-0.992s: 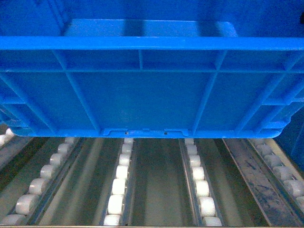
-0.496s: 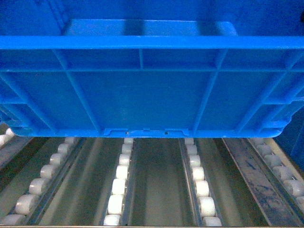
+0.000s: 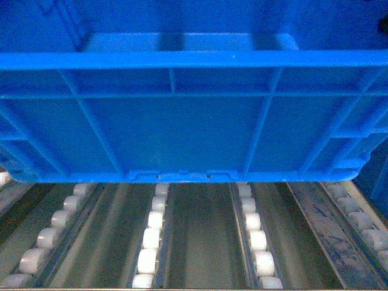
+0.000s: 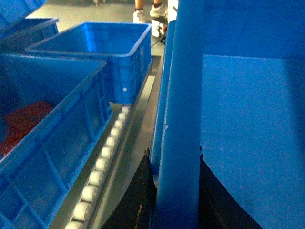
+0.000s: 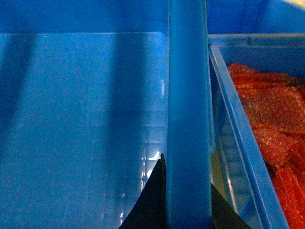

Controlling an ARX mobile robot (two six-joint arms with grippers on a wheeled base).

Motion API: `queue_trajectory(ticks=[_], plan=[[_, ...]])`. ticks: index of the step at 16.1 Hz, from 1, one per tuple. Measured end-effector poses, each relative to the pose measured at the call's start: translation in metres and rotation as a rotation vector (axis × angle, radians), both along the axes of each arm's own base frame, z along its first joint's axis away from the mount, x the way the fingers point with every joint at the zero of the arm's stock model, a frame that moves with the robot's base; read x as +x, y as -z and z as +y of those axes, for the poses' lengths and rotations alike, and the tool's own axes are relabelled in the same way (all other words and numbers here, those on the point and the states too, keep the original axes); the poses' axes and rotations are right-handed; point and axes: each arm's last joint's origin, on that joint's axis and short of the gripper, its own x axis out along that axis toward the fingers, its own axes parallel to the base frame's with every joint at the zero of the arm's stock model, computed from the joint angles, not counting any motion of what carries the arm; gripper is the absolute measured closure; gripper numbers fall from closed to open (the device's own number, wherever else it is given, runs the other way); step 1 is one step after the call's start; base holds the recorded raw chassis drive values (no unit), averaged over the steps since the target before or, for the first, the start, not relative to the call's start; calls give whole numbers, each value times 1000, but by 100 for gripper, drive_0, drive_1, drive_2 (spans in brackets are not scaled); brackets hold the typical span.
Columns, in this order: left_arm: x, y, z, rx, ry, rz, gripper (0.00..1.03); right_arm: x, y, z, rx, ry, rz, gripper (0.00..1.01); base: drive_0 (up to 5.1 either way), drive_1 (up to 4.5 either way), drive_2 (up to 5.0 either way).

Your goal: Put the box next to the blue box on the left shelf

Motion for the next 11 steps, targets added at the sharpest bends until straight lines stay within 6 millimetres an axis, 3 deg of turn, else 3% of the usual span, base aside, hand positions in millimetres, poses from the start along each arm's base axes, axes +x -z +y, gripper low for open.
queue_trajectory(ticks=[4,7,10,11], plan=[[2,8,6,7,-22,81,89,1,4,1,12,-25,58,94,0,0,0],[17,29,32,10,-43,163,90,10,28,18,37,-70,162,94,0,0,0],[25,49,37,2,-33,238,90,17,48,28,43,-76,233,94,0,0,0],[31,63,36,6,-31,276,90,23,63,30,45,-68,268,94,0,0,0]])
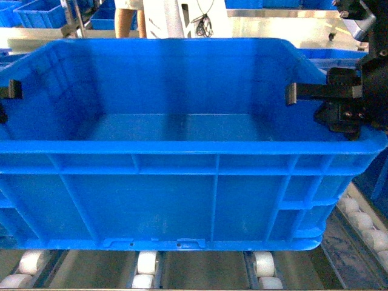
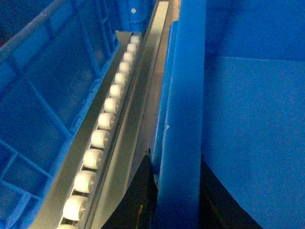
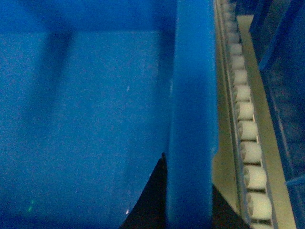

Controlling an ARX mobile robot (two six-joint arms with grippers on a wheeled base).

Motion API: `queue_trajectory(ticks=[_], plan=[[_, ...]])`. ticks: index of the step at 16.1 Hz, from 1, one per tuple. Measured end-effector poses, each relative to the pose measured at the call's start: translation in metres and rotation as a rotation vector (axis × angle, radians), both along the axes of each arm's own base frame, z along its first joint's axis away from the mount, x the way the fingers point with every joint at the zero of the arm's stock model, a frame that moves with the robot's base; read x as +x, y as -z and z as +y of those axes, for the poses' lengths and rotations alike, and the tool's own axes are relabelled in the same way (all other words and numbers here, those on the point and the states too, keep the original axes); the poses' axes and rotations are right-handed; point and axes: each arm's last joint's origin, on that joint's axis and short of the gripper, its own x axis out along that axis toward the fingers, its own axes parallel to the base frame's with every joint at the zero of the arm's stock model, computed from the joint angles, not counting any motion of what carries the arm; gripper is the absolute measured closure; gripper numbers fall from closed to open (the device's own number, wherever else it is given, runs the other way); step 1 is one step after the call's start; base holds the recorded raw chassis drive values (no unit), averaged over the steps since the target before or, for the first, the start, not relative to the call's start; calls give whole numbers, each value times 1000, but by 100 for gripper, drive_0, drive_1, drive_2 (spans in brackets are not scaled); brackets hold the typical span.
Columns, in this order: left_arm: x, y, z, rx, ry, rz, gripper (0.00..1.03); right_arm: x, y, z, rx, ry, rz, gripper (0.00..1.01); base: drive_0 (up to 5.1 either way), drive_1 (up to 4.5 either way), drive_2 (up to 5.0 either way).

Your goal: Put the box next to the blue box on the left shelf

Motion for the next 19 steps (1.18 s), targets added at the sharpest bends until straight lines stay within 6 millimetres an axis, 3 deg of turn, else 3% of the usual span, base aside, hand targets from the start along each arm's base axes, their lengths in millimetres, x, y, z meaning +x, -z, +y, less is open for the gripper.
queue_trajectory(ticks=[8,13,14,17,19], plan=[[13,19,14,4,-25,50,90,5,6,10,8,-29,19,94,0,0,0],[31,18,23,36,1,54,90,8,15,15,28,-3,82,94,0,0,0],[32,18,21,20,6,70,85,9,15,16,26,-4,84,90,0,0,0],[34,26,9,-12,2,60,53,8,13,16,66,-49,96,57,0,0,0],[33,28,2,-48,-2,-3,24,7,14,17,87,-77,89,27,0,0,0]])
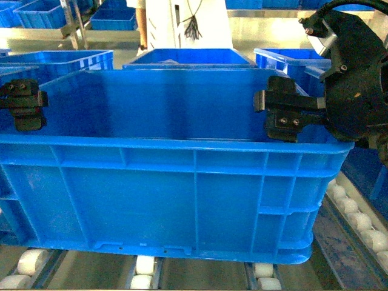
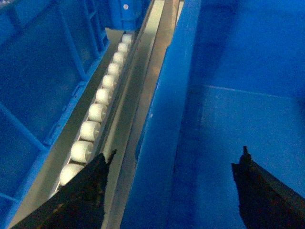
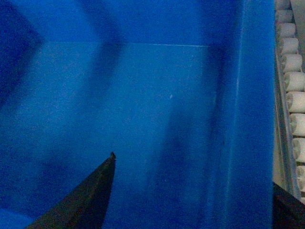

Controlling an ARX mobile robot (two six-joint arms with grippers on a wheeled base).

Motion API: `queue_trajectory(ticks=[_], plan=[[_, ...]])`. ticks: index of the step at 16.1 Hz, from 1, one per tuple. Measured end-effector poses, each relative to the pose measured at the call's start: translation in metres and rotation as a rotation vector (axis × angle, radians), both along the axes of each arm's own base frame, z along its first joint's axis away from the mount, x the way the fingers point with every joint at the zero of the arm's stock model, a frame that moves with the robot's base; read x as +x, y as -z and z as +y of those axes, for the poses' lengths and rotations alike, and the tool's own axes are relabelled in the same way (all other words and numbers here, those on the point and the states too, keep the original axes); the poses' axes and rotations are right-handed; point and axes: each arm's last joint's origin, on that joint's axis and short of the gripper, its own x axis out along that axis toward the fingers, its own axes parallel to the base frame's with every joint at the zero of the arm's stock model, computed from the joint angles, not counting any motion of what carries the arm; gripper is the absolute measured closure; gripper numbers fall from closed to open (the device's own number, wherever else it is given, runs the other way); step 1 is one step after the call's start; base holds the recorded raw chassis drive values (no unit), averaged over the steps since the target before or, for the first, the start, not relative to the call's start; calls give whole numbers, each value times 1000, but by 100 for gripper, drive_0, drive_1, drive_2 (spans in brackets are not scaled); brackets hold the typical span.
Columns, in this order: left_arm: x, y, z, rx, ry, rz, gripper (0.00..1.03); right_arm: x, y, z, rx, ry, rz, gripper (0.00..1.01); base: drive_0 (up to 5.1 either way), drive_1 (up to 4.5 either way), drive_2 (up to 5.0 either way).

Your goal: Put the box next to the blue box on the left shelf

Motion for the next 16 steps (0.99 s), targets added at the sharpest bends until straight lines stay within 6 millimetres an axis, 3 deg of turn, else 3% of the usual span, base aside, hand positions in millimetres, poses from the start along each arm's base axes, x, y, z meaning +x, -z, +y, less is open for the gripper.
queue_trajectory(ticks=[2,8,9,11,12,13,15,16], plan=[[-1,1,-5,-28,-9,-46,3,-1,1,1,10,-14,-5,2,0,0,0],[-1,1,-7,-46,-6,-77,6,-2,1,3,13,-21,-4,3,0,0,0],[-6,11,-4,-48,82,-272,18,-2,1,3,13,-21,-4,3,0,0,0],[-37,15,-2,-16,116,-433,36,-3,2,3,12,-24,3,3,0,0,0],[-57,17,-2,-6,120,-474,46,-3,9,3,-18,35,-220,10,0,0,0],[-74,13,-2,-2,129,-507,61,-19,22,-10,-97,154,-437,25,0,0,0],[-91,12,-3,-1,131,-511,76,-43,23,-34,-124,216,-576,39,0,0,0],[-93,12,-3,-1,131,-511,77,-46,22,-38,-130,222,-592,41,0,0,0]])
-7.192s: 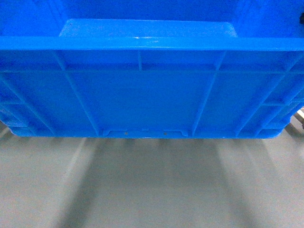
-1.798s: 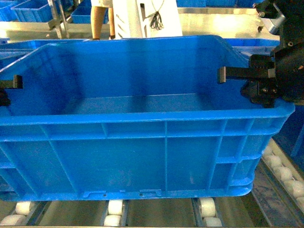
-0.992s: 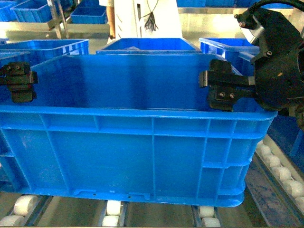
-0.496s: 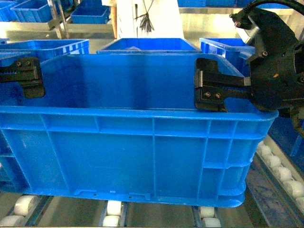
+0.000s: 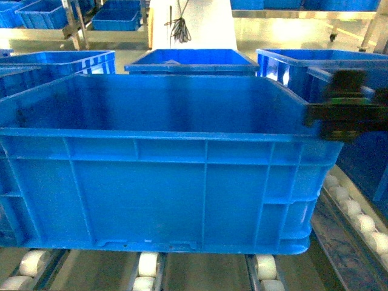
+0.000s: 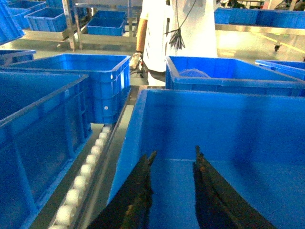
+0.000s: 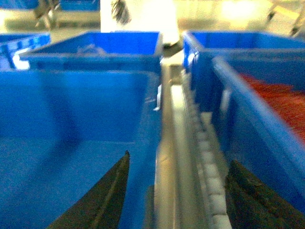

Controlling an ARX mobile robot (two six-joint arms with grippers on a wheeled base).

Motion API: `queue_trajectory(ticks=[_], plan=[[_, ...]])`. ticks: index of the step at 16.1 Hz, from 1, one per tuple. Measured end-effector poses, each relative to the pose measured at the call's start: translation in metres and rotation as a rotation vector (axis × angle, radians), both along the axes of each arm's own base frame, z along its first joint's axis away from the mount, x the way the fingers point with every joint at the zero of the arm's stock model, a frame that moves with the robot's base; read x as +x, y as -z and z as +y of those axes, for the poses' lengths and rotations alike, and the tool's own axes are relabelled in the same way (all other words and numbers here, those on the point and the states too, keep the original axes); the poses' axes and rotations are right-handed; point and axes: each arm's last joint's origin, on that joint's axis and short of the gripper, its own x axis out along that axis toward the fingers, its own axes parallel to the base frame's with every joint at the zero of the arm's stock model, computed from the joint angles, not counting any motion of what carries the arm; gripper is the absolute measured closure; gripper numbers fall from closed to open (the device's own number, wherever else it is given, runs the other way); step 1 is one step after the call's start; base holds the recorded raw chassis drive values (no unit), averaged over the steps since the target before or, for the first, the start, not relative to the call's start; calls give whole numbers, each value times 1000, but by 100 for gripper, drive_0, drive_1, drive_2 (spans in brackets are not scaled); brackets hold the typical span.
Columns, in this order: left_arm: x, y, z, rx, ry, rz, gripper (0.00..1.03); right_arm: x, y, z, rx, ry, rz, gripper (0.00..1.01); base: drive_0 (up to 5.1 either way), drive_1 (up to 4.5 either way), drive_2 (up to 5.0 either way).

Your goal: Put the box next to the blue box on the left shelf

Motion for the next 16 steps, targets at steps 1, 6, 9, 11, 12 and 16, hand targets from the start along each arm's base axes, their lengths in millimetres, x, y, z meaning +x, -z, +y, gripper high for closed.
queue_trajectory(ticks=[1,6,9,11,12,16], plan=[[-6,1,0,0,0,6,83,-8,-2,-9,-3,20,-41,47,0,0,0],[-57,2,0,0,-2,16,102,-71,14,-53,-40,25,-69,100,0,0,0],[-81,3,0,0,-1,20,102,-96,7,-65,-33,17,-100,100,0,0,0],[-94,2,0,0,-2,20,102,-111,8,-72,-34,26,-97,100,0,0,0],[-98,2,0,0,-2,18,102,-116,7,-73,-32,21,-104,100,0,0,0],[-115,-1,0,0,-1,7,102,-136,6,-84,-31,19,-104,100,0,0,0]])
